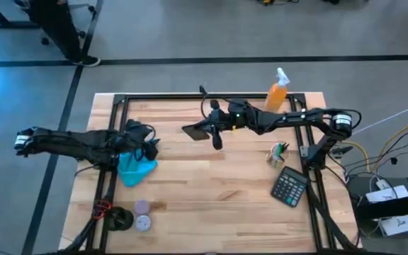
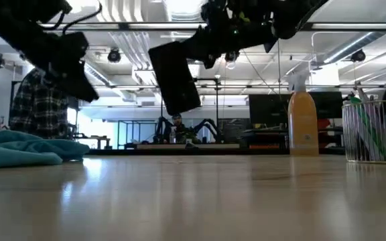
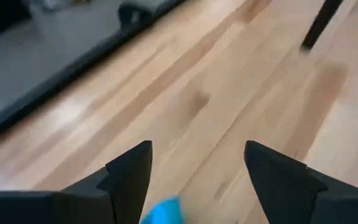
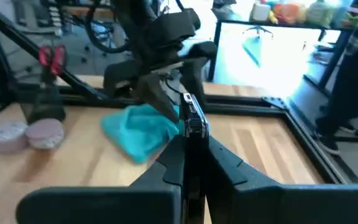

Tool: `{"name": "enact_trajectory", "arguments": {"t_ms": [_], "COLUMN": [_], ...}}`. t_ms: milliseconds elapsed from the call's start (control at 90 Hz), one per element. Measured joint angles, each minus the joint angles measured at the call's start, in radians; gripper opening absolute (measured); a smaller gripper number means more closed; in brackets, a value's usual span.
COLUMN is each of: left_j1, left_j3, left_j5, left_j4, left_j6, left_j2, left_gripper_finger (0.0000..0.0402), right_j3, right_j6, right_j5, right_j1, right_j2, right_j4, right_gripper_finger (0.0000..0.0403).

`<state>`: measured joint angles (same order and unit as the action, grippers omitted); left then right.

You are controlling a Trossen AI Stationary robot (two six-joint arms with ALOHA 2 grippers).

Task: Apply microfiber cloth
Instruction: Wipe the front and back of the black cellphone using the blue microfiber cloth

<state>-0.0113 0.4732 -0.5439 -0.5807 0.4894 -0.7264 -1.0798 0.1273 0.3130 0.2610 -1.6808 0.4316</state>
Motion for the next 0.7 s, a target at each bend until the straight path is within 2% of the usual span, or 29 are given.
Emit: {"name": "enact_trajectory", "arguments": {"t_ms": [156, 367, 500, 700], "left_j1": [0.000, 0.001, 0.000, 0.005], "left_j3": [-0.005, -0.005, -0.007, -0.002], "left_j5": [0.129, 0.278, 0.304, 0.483], "left_j4": [-0.121, -0.129, -0.139, -0.129], "left_j6": [0.097, 0.170, 0.210, 0.238], "left_j2": [-0.069, -0.208, -0.348, -0.491], "left_gripper_finger": [0.0224, 0.0221, 0.0221, 0.0230], "right_j3": [0.000, 0.000, 0.000, 0.000], "right_j6": [-0.022, -0.014, -0.004, 0.025], "right_j5": [0.008, 0.033, 0.037, 0.036], "right_j1": [-0.001, 0.002, 0.000, 0.001], "right_j2": [-0.077, -0.141, -0.141, -0.092], "right_j4": [0.092, 0.245, 0.238, 0.149], "right_gripper_finger": [0.0011, 0.0011, 0.0011, 0.0011]}}
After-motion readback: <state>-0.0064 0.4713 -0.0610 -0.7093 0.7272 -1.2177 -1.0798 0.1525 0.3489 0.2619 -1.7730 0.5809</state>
